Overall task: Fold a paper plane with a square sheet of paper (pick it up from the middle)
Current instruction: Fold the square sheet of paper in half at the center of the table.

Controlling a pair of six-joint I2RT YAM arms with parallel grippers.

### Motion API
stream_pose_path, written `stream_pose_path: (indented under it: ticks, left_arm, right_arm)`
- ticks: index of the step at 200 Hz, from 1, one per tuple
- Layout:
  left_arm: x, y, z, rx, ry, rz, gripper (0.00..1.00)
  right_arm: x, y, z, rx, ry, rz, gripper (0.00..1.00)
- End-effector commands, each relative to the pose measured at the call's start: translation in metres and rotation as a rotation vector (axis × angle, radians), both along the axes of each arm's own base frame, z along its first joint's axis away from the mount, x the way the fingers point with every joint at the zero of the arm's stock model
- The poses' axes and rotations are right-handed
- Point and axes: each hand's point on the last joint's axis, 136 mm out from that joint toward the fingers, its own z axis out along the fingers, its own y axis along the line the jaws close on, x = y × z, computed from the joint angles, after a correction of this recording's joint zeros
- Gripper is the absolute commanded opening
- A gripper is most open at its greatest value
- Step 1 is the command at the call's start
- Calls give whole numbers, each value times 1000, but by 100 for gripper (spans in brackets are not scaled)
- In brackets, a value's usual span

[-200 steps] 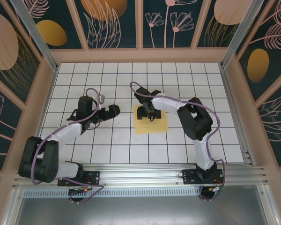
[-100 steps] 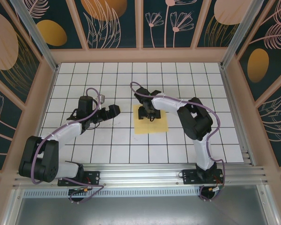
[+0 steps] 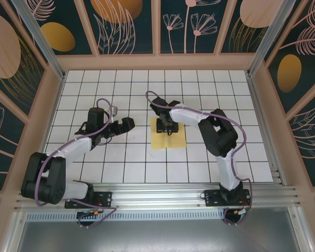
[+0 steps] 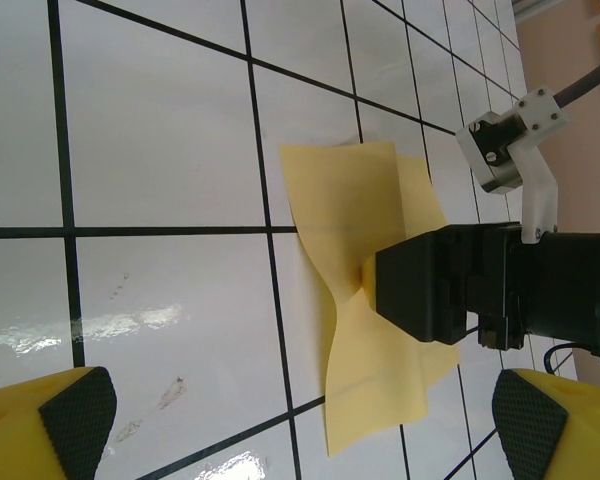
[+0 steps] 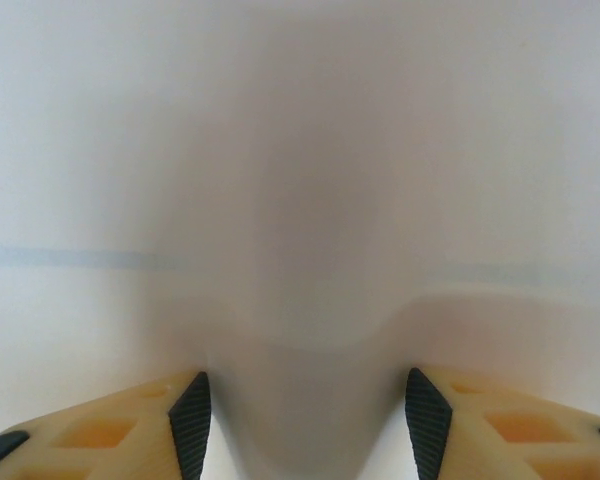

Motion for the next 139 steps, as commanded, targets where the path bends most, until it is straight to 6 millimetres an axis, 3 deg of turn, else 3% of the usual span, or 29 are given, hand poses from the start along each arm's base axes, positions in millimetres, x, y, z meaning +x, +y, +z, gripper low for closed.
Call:
stream_pose_path:
  ticks: [1,53,69,117,139]
  left_arm:
    - [2,-4,8,-4,-21,-24,98]
    - [1,-3,9,-2,-23,-18,98]
    - [1,-3,10,-1,-26,-16,98]
    - [0,-3,21,-12,-46,-16,98]
    - [1,-4,28,-23,-60,-17,99]
  right_arm:
    - [1,4,6,7,3,-14,53]
    - [7,23,48,173,-59,-36,35]
    - [6,29,59,226,-68,-46,34]
    - [2,63,120,588,-96,-30,35]
    - [-4,73,134,749,-81,-33,35]
